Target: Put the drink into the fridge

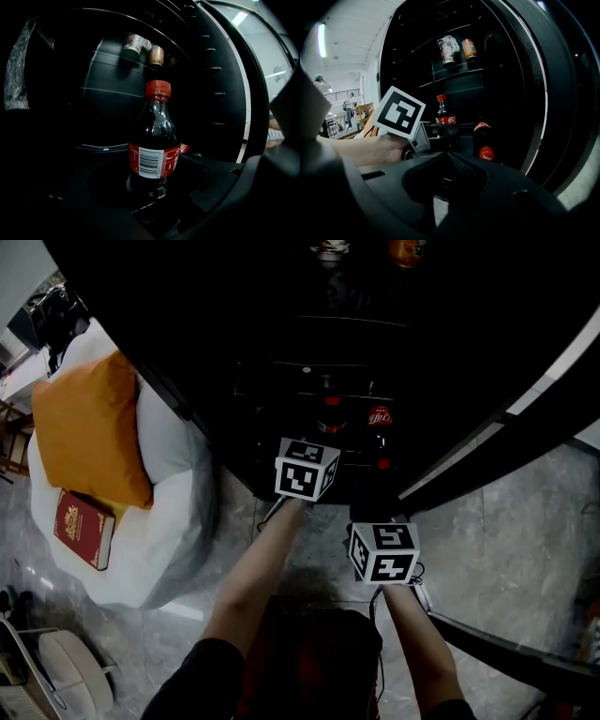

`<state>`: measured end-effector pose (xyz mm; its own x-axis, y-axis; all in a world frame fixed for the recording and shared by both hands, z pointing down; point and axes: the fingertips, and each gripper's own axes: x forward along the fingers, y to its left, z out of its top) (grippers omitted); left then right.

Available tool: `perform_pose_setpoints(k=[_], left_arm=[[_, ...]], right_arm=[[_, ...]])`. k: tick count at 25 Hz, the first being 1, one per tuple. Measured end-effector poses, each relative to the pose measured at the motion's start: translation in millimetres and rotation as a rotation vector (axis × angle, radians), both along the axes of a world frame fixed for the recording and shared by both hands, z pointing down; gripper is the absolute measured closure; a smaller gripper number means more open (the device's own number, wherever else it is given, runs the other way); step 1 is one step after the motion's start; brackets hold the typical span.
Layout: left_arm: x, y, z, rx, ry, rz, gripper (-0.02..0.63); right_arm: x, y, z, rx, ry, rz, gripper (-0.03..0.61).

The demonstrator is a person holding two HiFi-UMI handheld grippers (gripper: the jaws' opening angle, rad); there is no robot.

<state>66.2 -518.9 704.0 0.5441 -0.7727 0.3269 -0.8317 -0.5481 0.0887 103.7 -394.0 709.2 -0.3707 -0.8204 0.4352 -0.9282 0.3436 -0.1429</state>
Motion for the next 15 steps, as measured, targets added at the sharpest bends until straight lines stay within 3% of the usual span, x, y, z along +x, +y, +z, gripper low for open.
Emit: perform_pose_setpoints(k=[15], left_arm=[[6.7,-9.9,2.8,0.02,-0.01,-0.01,0.299]], right_arm=[[2.5,-0.3,6.3,-0.011,0.011,0.008,0.561]])
